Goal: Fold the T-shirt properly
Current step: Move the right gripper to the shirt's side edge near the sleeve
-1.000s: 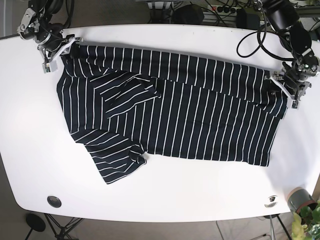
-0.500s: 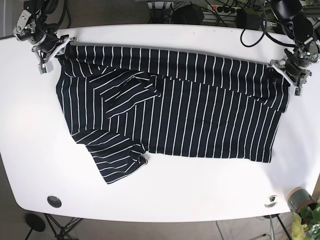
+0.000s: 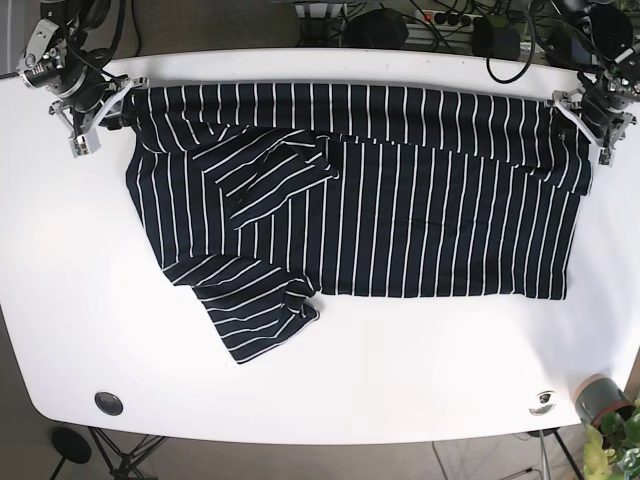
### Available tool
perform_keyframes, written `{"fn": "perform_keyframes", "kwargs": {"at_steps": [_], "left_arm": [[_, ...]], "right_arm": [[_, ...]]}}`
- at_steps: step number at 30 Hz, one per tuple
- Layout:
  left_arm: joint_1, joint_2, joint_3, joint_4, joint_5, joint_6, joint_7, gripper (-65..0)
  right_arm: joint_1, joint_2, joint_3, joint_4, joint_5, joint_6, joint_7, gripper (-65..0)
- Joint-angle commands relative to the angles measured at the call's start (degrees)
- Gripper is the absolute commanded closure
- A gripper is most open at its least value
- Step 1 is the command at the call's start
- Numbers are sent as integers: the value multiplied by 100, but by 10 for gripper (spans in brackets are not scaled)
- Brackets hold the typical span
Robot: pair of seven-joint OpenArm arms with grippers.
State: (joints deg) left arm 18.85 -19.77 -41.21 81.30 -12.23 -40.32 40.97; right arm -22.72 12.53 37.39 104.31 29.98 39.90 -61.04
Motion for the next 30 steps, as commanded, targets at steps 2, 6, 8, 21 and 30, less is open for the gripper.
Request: {"fn": "perform_keyframes", "kwargs": {"at_steps": [2,6,8,21,30], "left_arm": [[132,21,-191,156,181,32,277,-371],[264,109,-376,402,181,32,628,-371],[264,135,-481,552,190,32,742,-371],[88,258,-859,1193,190,32,857,-371],[-43,258,-850,1308,190,32,857,-371]], "right_arm": [[114,43,-16,457,75,10,-187,-155],[334,-45,-350,650,312,10,-362,-262],[439,-80,-534,659,444,10,-389,-349],[1705,-256,-1914,-132,479,10,-406,-515],[2707,-282,-2785,-1161,523,10,-195,-515]]}}
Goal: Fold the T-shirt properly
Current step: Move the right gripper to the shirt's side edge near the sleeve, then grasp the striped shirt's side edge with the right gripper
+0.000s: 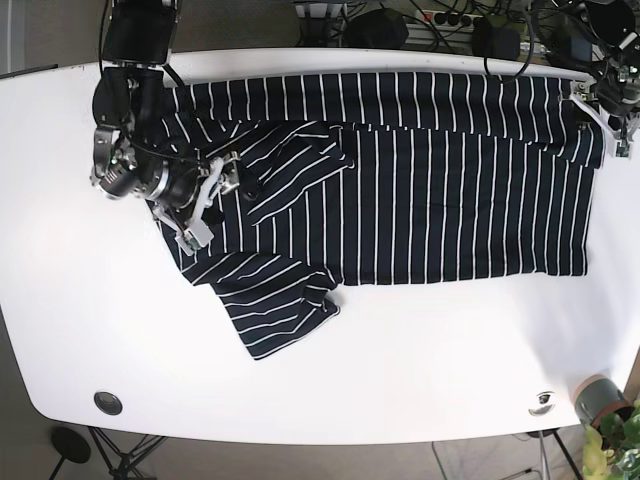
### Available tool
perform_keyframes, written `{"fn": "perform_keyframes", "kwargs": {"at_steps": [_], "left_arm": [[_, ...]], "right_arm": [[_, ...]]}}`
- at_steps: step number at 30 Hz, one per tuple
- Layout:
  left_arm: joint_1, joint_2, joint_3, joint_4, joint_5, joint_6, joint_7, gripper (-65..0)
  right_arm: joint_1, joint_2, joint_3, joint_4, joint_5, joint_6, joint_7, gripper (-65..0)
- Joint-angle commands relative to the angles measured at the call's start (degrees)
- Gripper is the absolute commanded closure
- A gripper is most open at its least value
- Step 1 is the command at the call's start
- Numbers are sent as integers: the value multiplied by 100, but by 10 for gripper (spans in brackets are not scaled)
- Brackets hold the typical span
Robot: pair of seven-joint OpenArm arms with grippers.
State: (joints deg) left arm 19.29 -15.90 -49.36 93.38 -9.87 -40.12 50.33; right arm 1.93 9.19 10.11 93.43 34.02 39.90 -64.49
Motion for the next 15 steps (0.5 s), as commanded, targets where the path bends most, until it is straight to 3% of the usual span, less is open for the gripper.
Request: {"fn": "perform_keyframes", "kwargs": {"at_steps": [1,6,15], "left_arm": [[-149,-129,-35,99,-29,12,-79,-371],[-210,-129,-35,99,-20,12,-79,-371],[-219,-129,-35,99,-29,12,-79,-371]], "right_arm": [[338,44,-119,-187,128,10,150,-515],[602,-176,-259,-679,75,10,194,-515],[760,-264,-312,-1409,101,10,431,-510]]}}
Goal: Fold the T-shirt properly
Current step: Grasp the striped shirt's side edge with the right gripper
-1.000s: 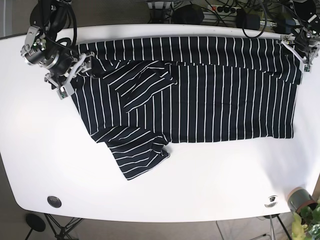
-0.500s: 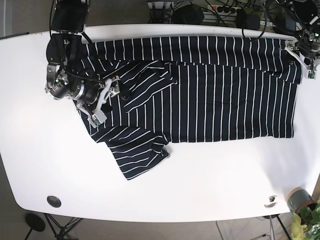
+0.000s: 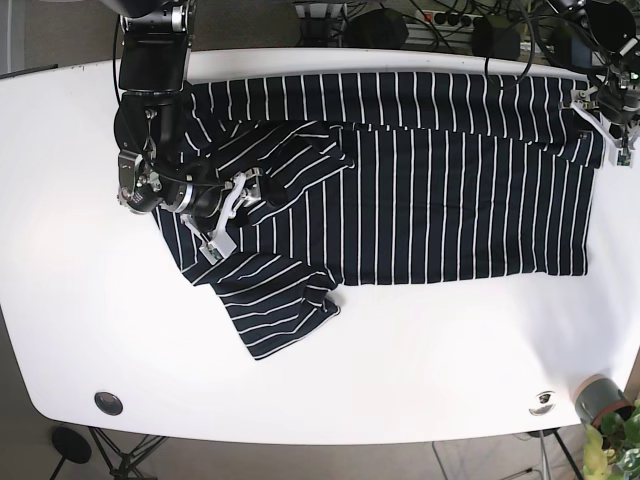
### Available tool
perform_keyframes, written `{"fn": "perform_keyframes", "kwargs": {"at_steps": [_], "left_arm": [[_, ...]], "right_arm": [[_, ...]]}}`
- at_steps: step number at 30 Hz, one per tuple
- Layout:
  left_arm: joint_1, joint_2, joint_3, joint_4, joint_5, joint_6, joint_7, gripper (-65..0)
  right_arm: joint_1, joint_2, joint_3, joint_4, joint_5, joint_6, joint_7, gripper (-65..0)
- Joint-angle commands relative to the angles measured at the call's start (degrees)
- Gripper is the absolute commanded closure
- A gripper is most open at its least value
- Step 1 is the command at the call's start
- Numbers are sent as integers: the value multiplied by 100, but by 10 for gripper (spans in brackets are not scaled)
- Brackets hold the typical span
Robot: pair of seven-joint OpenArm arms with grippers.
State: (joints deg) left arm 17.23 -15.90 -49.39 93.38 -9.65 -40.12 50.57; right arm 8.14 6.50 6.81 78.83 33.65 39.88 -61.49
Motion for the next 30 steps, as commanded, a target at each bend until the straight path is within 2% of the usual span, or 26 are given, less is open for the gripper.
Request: {"fn": "perform_keyframes", "kwargs": {"at_steps": [1,3,5,9,11,13,16,19,30], "left_arm": [[-14,-129,-33,90,-50,12,-103,-371],[-22,-137,-33,73,-50,12,-103,-371],[-22,-146,-33,73,-50,12,-103,-371],[-22,-155,64,73,-50,12,-103,-371],[-22,-155,143,73,-50,12,-103,-371],[-22,-155,178,73,-50,12,-103,-371],[-22,-155,178,73,-50,12,-103,-371],[-22,-155,178,73,-50,12,-103,-371],[-31,-146,178,64,-33,12,-103,-371]], "right_arm": [[131,-74,18,51,121,12,132,-510],[113,-136,18,51,121,12,132,-507],[87,-180,18,51,121,12,132,-476],[87,-206,18,43,121,12,141,-266],[96,-206,18,43,112,12,149,-124],[113,-206,18,43,112,12,149,-16],[122,-206,18,87,121,12,149,-44],[122,-206,27,227,121,12,149,-24],[333,-224,36,368,121,12,149,-25]]}}
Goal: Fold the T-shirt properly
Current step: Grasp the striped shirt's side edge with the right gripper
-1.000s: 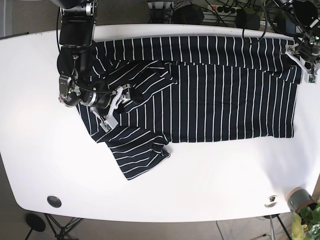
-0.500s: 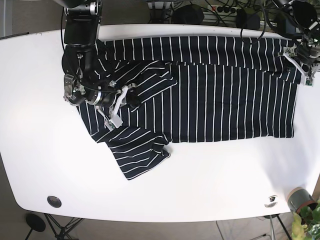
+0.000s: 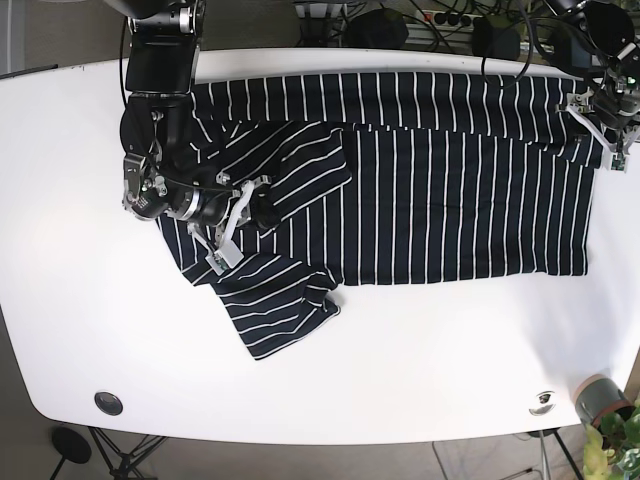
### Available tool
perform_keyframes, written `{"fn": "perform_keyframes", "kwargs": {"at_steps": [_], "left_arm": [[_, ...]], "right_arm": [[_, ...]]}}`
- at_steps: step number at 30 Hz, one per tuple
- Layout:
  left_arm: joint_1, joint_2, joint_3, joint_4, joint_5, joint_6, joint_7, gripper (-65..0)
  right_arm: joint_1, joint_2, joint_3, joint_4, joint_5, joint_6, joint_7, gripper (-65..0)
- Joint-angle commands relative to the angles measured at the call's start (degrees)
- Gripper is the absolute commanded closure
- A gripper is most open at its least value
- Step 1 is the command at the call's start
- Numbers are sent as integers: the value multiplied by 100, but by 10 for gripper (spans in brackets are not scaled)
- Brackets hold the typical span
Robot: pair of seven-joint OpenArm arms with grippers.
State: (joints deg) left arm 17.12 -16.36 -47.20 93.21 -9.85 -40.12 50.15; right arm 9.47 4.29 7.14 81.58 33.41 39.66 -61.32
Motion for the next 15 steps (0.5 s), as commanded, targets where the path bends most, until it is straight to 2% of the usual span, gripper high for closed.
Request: {"fn": "perform_keyframes", "kwargs": {"at_steps": [1,8,15], "left_arm": [[-20,-100,-40,81,-13,12,-61,-371],[-11,-91,-40,81,-13,12,-61,-371],[-11,-100,-40,81,-13,12,-61,-371]], "right_arm": [[209,-29,3,92,145,34,167,-25],[296,-91,-6,66,136,34,598,-25],[613,-65,-6,-584,136,34,791,-25]]}}
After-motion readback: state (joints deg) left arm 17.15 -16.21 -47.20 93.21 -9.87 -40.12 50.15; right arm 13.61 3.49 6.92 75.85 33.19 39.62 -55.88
